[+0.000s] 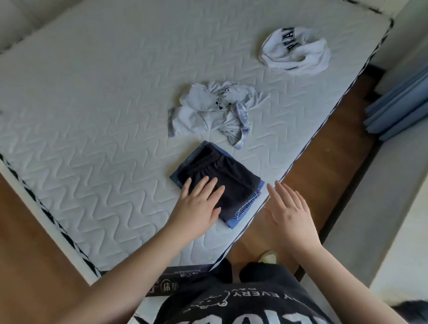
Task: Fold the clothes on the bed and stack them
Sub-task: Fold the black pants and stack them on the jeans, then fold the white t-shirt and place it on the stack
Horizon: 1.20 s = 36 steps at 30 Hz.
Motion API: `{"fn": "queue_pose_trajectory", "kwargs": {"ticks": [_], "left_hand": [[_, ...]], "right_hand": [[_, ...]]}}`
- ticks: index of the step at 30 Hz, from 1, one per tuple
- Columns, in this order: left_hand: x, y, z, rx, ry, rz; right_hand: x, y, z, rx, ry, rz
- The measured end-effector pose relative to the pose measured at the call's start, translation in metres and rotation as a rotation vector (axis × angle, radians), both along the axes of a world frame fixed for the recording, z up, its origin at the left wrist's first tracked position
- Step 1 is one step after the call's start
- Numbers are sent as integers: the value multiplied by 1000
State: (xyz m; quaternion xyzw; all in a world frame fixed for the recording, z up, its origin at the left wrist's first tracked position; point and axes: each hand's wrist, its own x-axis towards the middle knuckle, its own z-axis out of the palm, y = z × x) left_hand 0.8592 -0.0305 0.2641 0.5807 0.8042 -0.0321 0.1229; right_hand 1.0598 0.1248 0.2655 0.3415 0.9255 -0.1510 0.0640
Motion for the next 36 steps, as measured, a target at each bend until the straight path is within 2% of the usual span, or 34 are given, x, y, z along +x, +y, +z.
{"fn": "queue_pose_trajectory", "kwargs": {"ticks": [6, 13, 19, 30, 36], "left_hand": [[35, 19, 41, 57, 70, 29], [106, 82, 73, 112, 126, -6], [142, 125, 87, 85, 117, -69], [136, 204, 96, 81, 47, -127], [114, 266, 103, 235, 120, -180]], "right_hand": [[51, 26, 34, 58, -13, 19], [118, 68, 60, 88, 31, -81], [157, 93, 71, 103, 59, -174], [163, 151, 73, 90, 75, -257], [134, 208, 76, 173, -2, -235]]}}
